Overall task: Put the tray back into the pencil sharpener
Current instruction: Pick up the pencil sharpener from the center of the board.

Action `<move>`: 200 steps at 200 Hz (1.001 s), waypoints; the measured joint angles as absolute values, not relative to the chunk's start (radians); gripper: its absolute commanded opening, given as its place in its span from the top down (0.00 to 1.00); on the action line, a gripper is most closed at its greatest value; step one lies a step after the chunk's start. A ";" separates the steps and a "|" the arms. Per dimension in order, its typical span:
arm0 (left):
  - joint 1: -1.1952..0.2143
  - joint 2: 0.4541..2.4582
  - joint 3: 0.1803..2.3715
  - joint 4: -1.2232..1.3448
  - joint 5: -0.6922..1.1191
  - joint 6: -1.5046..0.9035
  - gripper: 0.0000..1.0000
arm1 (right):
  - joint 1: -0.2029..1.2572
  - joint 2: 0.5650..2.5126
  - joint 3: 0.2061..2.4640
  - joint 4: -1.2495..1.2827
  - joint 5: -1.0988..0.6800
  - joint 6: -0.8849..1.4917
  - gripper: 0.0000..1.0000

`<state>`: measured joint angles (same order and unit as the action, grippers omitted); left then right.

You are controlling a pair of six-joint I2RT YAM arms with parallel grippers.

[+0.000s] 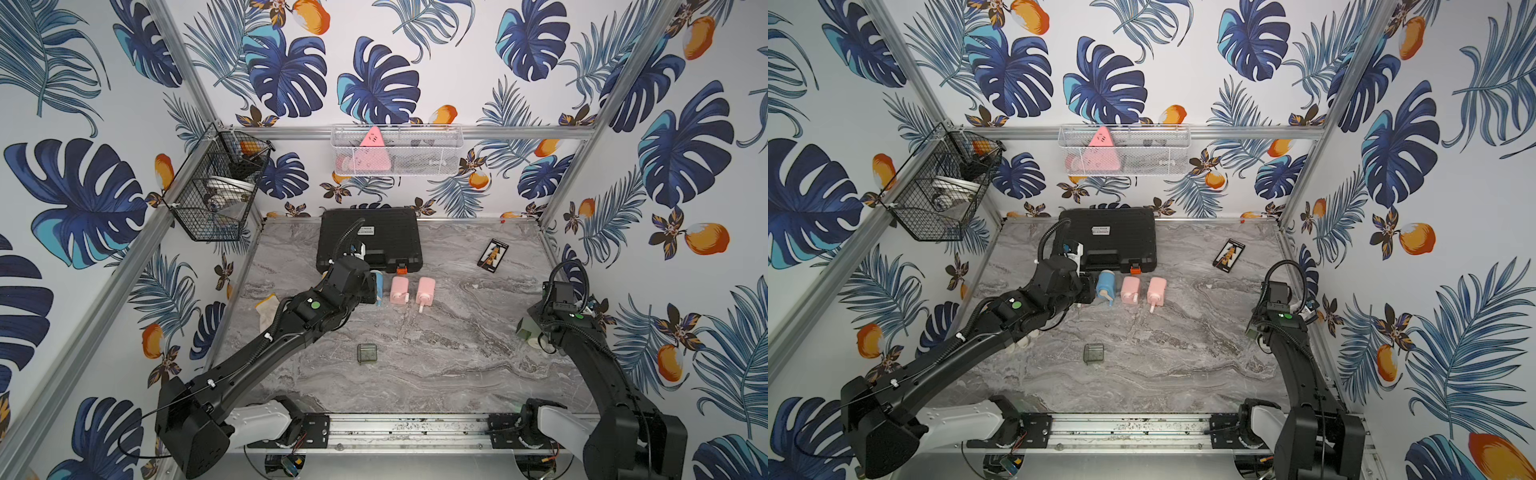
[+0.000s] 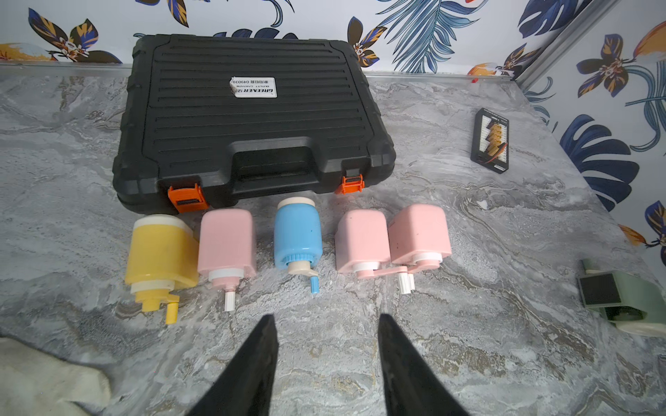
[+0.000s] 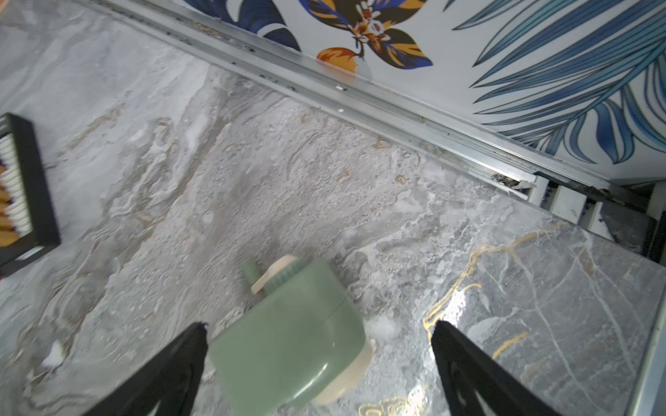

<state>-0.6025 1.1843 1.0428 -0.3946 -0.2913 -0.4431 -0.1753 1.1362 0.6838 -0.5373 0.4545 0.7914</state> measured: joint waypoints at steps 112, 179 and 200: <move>-0.602 1.135 1.032 -0.361 -0.275 -0.423 0.51 | -0.247 1.251 0.574 -0.232 0.010 0.663 0.00; -0.602 1.151 1.028 -0.352 -0.255 -0.419 0.51 | -0.180 1.317 0.612 -0.236 -0.119 0.638 0.00; -0.602 1.154 1.028 -0.351 -0.247 -0.418 0.51 | -0.153 1.363 0.663 -0.273 -0.121 0.606 0.00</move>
<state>-0.6018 1.1542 1.0279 -0.3511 -0.2466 -0.4175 -0.1532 1.3628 0.6632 -0.2729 -0.1207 0.6064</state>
